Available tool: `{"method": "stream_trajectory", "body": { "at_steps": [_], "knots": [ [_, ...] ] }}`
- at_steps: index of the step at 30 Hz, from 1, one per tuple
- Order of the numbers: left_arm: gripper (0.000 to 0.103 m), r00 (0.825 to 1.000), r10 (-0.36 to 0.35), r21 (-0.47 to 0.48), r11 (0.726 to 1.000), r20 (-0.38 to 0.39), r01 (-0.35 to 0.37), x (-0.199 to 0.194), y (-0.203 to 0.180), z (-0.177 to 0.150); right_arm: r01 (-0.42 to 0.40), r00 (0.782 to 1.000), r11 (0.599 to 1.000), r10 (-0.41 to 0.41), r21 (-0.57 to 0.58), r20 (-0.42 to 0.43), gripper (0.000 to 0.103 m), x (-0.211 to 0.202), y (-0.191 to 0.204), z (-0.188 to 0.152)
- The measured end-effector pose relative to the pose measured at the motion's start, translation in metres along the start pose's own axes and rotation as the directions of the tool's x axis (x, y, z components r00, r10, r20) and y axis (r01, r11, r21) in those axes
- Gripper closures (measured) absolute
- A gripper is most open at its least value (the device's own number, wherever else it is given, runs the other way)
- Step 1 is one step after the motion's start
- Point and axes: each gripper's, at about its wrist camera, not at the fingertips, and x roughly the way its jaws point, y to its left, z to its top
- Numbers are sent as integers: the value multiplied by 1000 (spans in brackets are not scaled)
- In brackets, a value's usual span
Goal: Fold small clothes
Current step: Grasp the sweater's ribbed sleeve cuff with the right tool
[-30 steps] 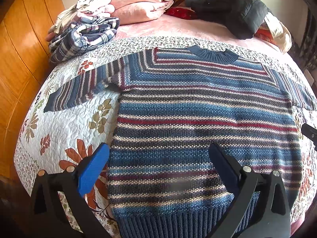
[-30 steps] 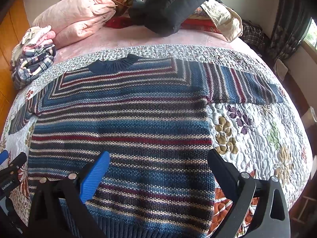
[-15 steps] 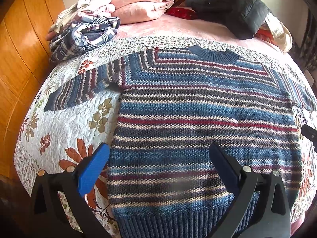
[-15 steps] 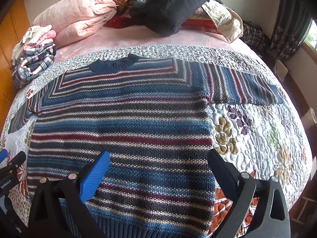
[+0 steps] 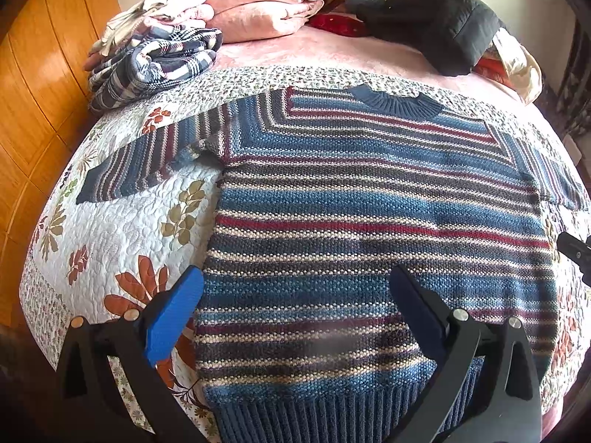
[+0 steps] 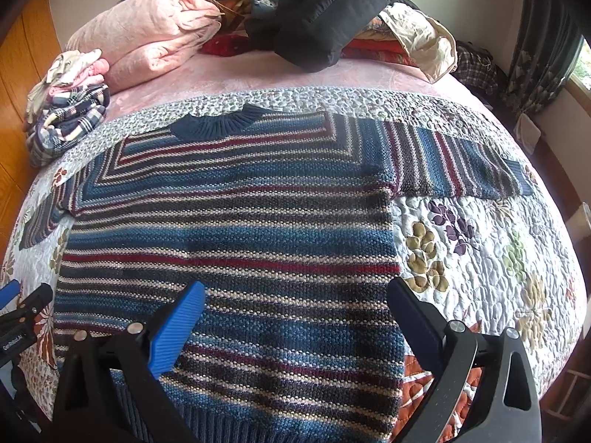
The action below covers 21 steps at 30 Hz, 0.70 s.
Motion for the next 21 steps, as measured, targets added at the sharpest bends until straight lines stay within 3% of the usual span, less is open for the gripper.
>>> {"method": "stream_trajectory", "body": {
  "at_steps": [4,8,11,14,17,21],
  "knots": [
    [3,1000,-3,14,1000,-13,3,7,-7,6,-87,996,994,86,74,12,4,13,-28,6],
    [3,1000,-18,24,1000,-18,18,17,-21,24,-8,1000,994,10,108,-21,4,28,-85,33],
    [3,998,-53,8,999,-20,54,27,-38,46,44,998,977,-32,207,-61,4,45,-153,59],
    [3,997,-82,10,997,-9,82,36,-61,68,152,987,958,-135,244,-83,4,65,-220,88],
    [3,997,-81,39,996,14,80,44,-89,89,236,968,930,-202,281,-146,4,91,-287,110],
    [3,997,-78,68,995,25,77,56,-121,109,272,959,877,-211,397,-190,5,116,-368,125]
  ]
}}
